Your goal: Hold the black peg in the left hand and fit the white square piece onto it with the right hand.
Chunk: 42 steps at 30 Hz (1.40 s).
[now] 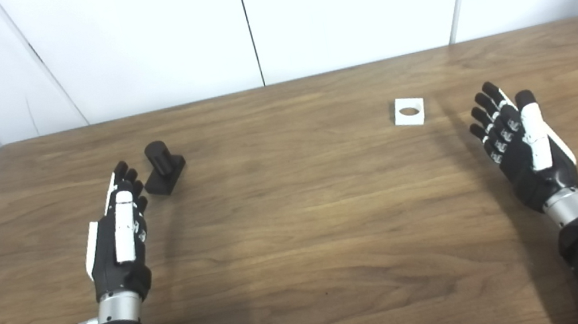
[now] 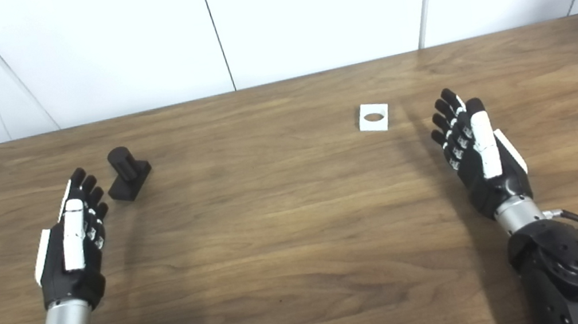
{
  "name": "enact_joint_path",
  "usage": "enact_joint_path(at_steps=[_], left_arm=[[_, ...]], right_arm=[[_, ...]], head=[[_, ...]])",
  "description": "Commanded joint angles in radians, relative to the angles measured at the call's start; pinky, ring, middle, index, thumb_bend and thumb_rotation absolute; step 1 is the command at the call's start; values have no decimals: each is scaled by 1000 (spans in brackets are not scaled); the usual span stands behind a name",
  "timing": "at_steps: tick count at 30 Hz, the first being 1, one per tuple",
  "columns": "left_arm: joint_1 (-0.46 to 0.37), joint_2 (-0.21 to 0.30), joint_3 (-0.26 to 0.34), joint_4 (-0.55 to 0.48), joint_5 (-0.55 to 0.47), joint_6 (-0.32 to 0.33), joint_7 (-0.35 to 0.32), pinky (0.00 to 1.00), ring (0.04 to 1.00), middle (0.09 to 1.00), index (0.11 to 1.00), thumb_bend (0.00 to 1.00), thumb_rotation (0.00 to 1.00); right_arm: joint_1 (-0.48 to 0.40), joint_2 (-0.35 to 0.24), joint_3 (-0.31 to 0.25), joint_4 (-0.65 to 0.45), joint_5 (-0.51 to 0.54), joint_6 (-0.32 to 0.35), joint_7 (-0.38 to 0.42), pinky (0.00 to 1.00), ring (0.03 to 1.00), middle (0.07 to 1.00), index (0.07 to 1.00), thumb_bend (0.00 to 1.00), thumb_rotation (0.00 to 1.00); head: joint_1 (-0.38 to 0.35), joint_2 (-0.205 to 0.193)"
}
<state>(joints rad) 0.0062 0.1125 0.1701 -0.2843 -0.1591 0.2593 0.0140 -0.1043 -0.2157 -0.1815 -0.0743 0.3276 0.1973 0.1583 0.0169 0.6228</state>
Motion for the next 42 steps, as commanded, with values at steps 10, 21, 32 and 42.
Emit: enact_joint_path(at_steps=[10, 21, 32, 42], left_arm=[[-13, 6, -2, -29, 21, -10, 0, 1000, 1000, 1000, 1000, 410, 922], [-15, 11, -3, -33, 32, -5, -2, 1000, 1000, 1000, 1000, 388, 946], [-38, 39, -43, -57, 263, 70, 67, 1000, 1000, 1000, 944, 480, 698], [-75, 85, -102, -60, 539, 130, 102, 909, 959, 979, 925, 508, 586]], right_arm=[[-35, -10, -2, -23, 9, -19, 11, 1000, 1000, 1000, 1000, 597, 1000], [-34, -12, -7, -15, 11, -27, 12, 1000, 1000, 1000, 1000, 605, 1000], [-31, -12, -4, -3, 10, -34, 17, 1000, 1000, 1000, 1000, 616, 1000], [-29, -10, -2, 9, 4, -43, 19, 1000, 1000, 1000, 1000, 622, 1000]], head=[[3, -3], [8, -2], [11, -3], [18, -6]])
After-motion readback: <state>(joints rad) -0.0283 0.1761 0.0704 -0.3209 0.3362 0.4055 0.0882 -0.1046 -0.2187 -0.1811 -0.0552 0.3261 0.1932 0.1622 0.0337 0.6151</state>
